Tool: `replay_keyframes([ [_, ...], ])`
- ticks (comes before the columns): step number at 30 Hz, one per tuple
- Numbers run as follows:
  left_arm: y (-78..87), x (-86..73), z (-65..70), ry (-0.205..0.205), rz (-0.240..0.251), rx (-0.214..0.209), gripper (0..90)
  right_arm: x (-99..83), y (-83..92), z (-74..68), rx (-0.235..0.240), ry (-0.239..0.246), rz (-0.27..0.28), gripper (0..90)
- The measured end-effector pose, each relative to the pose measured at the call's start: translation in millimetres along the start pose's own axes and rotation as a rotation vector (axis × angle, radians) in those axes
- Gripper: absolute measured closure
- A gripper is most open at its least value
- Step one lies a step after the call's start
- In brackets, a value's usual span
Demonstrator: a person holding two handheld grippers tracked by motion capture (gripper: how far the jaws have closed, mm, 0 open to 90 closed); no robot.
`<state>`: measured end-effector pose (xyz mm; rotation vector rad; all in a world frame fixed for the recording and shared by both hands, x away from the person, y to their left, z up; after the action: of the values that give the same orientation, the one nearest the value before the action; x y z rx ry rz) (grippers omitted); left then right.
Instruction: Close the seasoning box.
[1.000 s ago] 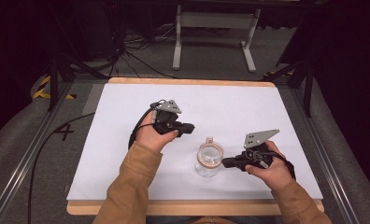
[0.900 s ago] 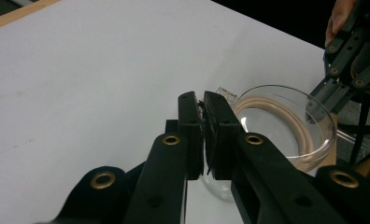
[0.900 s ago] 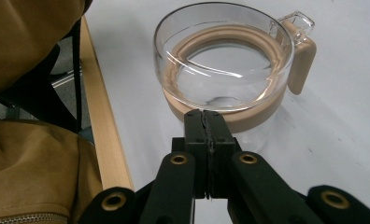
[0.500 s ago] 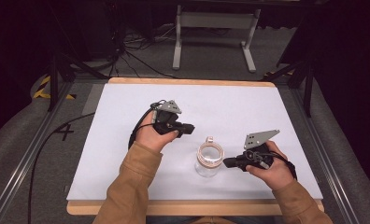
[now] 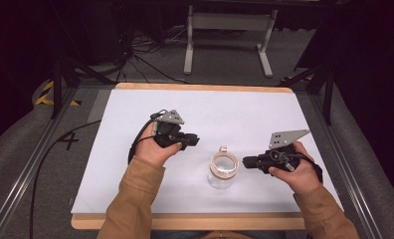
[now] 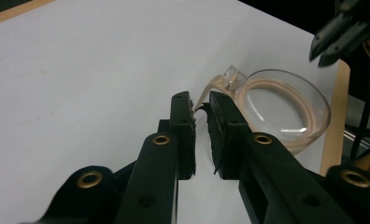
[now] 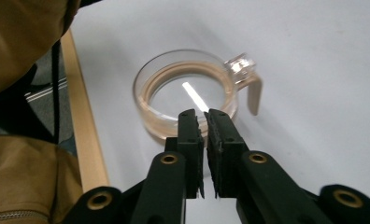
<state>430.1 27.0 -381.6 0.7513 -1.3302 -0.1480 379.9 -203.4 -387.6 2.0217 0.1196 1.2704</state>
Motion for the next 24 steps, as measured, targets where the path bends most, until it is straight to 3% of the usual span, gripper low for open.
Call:
replay_keyframes([
  [8,21.2,-25.3,-11.7,0.062,-0.017,0.084,77.7,12.6,9.9,38.9,-0.105,-0.045,0.043,75.3],
  [11,26.7,-36.9,-19.8,0.083,-0.046,0.124,76.4,13.6,12.4,56.5,-0.153,-0.057,0.054,71.8],
  [18,19.8,-65.7,-44.9,0.147,-0.093,0.171,74.6,-2.6,17.7,103.8,-0.26,-0.145,0.056,66.0],
  [21,15.5,-72.8,-50.4,0.162,-0.099,0.168,74.3,-7.6,18.3,113.2,-0.278,-0.161,0.056,64.9],
  [22,13.3,-76.1,-53.1,0.165,-0.1,0.161,73.5,-14.5,18.8,125.2,-0.307,-0.176,0.052,62.9],
  [24,9.1,-83.4,-58.7,0.173,-0.11,0.165,72.7,-23.3,17.9,136.2,-0.326,-0.203,0.04,62.1],
])
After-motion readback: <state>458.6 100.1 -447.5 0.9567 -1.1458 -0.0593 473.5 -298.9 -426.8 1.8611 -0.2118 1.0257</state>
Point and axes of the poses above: each handheld gripper's, and its own axes: y roughly backward along the jaws, x roughly out of its top, z roughly to its right, the point moved 8 cm from there along -y, roughly forward along the jaws, and after that the axes turned 10 degrees about -y, right-handed, at the moved point
